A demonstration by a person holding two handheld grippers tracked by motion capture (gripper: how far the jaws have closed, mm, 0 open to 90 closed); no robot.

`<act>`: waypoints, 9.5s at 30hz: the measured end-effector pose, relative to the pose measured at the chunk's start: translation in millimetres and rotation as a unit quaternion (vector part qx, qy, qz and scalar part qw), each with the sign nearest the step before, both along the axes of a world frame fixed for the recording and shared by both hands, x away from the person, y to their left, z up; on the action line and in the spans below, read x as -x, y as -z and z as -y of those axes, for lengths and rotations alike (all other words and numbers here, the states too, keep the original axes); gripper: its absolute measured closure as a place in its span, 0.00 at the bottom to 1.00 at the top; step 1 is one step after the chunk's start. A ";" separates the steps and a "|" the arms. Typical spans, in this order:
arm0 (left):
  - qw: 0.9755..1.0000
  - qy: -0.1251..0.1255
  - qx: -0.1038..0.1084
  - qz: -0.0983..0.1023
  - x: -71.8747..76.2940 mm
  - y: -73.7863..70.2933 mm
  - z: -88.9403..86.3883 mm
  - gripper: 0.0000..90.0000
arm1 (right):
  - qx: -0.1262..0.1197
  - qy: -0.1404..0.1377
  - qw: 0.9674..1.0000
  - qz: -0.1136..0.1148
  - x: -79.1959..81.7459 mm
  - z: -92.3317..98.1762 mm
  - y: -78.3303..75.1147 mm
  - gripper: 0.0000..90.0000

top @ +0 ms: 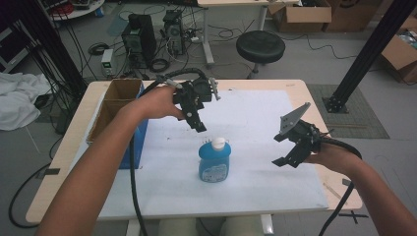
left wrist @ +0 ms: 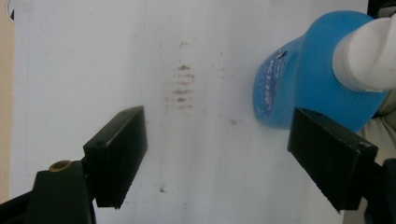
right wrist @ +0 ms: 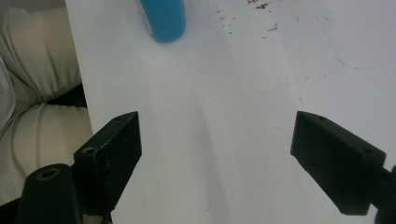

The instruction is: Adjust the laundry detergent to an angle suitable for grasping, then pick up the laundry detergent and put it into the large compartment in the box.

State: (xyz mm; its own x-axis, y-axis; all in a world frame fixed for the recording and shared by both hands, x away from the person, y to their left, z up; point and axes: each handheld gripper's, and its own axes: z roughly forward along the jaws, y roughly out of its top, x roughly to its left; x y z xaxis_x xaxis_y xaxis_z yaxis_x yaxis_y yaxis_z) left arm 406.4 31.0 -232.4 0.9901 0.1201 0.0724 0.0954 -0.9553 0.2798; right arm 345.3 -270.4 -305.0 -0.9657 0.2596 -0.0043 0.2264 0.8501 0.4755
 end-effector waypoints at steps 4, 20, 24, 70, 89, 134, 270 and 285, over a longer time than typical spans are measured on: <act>1.000 -0.001 0.000 0.001 -0.7 -0.7 1.7 0.23 | -0.001 -0.001 1.000 0.000 0.4 -0.6 -0.1 0.18; 1.000 -0.009 0.009 0.002 1.3 -2.1 -2.1 0.23 | 0.002 -0.005 1.000 0.000 0.2 -4.8 -2.9 0.18; 1.000 -0.009 0.011 0.004 1.0 -3.1 -2.3 0.23 | -0.001 -0.005 1.000 0.001 1.7 -4.2 -4.1 0.18; 0.998 0.022 0.048 -0.018 50.0 -10.3 5.7 0.21 | -0.007 -0.013 1.000 0.003 2.7 -8.9 2.0 0.18; 0.999 0.039 0.030 -0.021 60.3 7.9 25.9 0.21 | -0.009 -0.016 1.000 0.006 4.8 -10.1 3.4 0.18; 0.999 0.036 -0.016 -0.029 59.3 59.9 48.2 0.22 | -0.012 -0.017 1.000 0.002 3.9 -10.4 8.7 0.18; 0.821 -0.570 0.030 -0.017 31.3 -110.3 -96.7 0.42 | 0.001 -0.090 0.996 0.012 2.9 -23.7 -6.8 0.20; 0.790 -0.613 0.035 -0.003 29.0 -129.7 -134.0 0.42 | 0.001 -0.087 0.996 0.009 0.4 -21.0 -6.1 0.20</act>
